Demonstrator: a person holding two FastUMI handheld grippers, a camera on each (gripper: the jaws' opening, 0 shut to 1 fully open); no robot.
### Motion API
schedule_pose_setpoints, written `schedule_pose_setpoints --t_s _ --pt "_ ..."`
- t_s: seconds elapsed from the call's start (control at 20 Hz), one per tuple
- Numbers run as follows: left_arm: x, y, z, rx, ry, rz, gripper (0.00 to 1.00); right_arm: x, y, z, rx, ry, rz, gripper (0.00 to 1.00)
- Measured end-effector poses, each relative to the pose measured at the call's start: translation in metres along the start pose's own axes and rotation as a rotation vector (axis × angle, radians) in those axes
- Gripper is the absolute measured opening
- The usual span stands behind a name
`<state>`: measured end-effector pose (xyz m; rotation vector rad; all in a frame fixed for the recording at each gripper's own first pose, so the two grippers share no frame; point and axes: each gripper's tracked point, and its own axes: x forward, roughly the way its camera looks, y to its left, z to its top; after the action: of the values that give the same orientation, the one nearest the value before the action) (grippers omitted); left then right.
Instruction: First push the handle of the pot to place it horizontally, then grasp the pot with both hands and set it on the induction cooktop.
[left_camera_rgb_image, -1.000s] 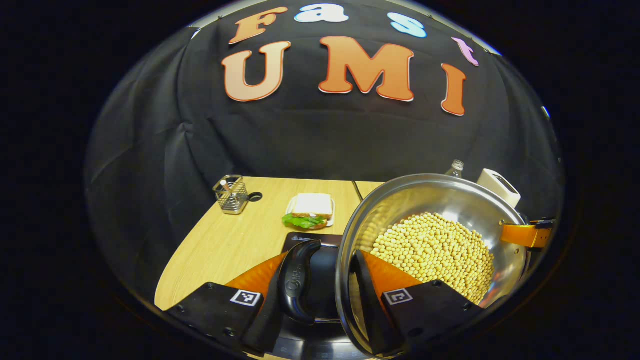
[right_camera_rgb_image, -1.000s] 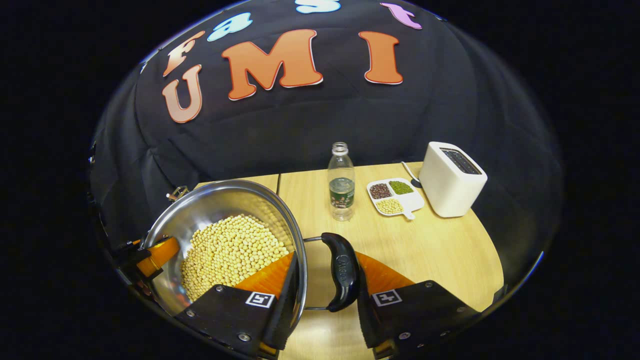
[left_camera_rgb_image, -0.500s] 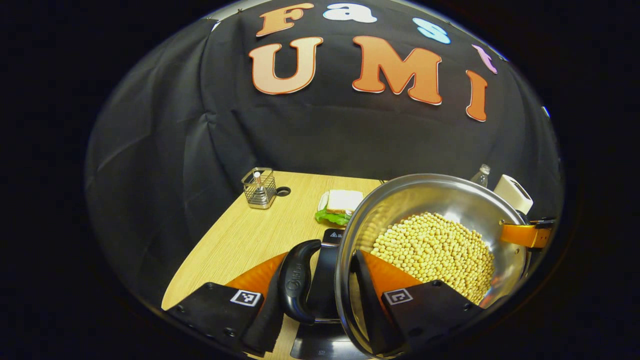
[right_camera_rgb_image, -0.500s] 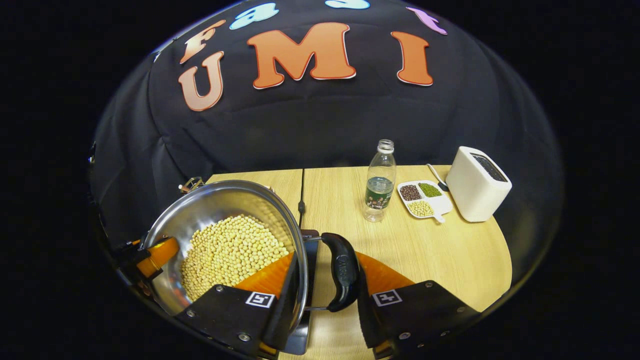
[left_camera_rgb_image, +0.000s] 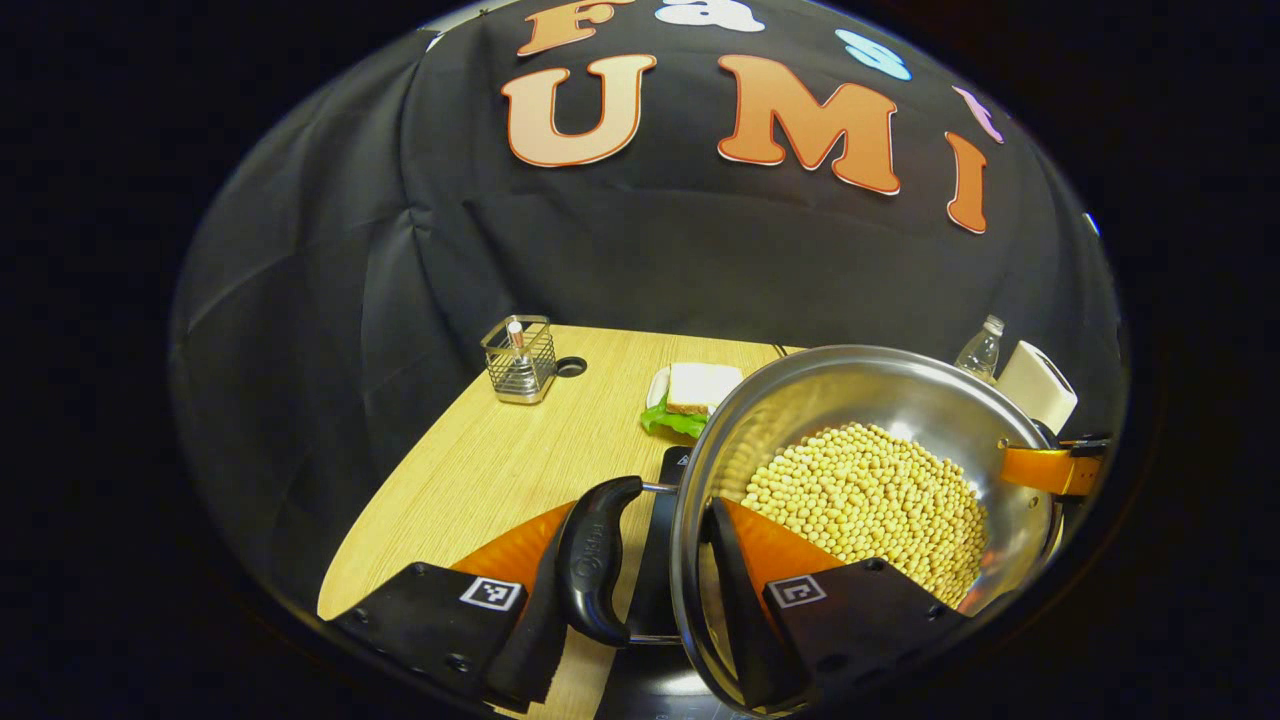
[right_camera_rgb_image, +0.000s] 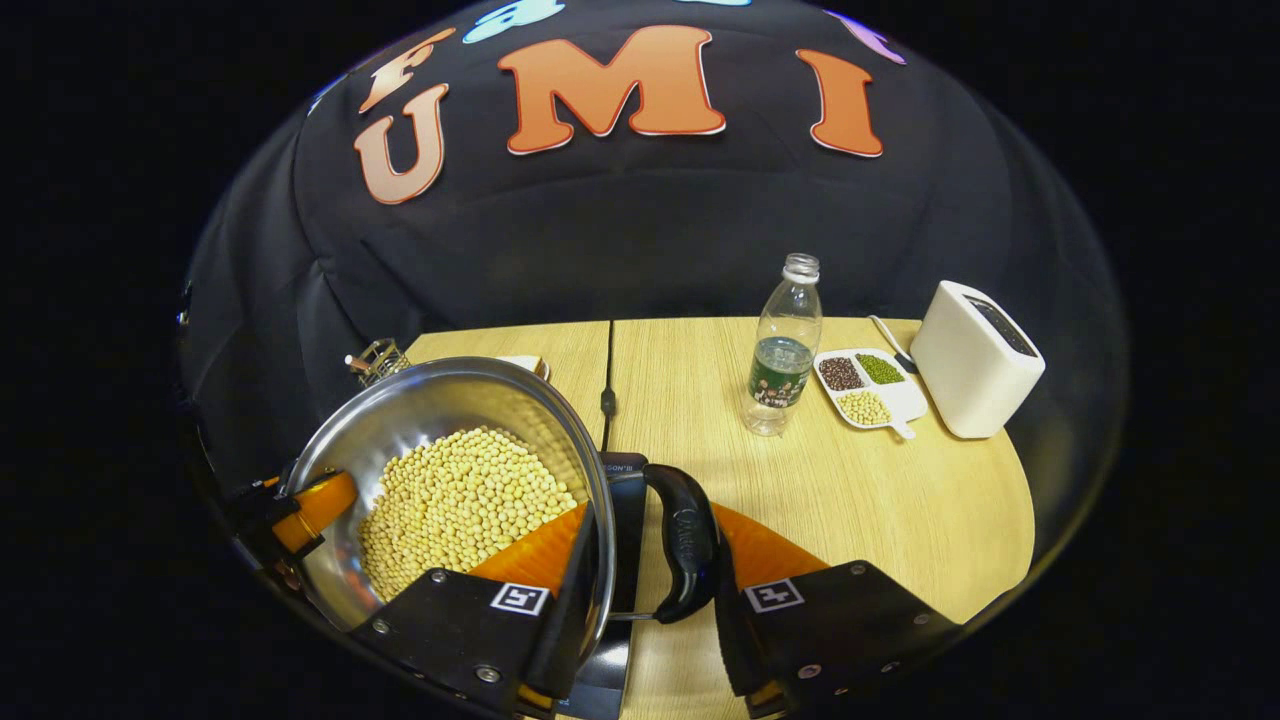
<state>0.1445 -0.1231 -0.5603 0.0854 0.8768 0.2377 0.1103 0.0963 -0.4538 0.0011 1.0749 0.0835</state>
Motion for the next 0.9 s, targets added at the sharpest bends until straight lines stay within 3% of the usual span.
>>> schedule_pose_setpoints --t_s 0.05,0.1,0.15,0.3,0.35,0.9 --pt "0.0 0.0 -0.001 -0.005 0.008 0.004 0.72 0.001 0.0 -0.001 -0.006 0.006 0.0 0.52" --pt "0.0 0.0 -0.001 -0.009 0.01 0.006 0.72 0.003 0.002 -0.002 -0.007 0.008 0.001 0.57" --pt "-0.001 0.0 -0.002 -0.018 0.012 0.008 0.75 0.003 0.001 -0.003 -0.011 0.01 0.002 0.57" --pt "-0.002 -0.001 -0.001 -0.031 0.013 0.012 0.72 0.004 0.001 -0.003 -0.018 0.003 0.005 0.57" --pt "-0.002 0.0 -0.001 -0.032 0.015 0.013 0.77 0.004 0.001 -0.003 -0.02 0.0 0.006 0.57" --pt "-0.005 -0.002 -0.003 -0.044 0.055 0.011 0.75 0.009 0.004 -0.008 -0.026 0.046 -0.009 0.57"
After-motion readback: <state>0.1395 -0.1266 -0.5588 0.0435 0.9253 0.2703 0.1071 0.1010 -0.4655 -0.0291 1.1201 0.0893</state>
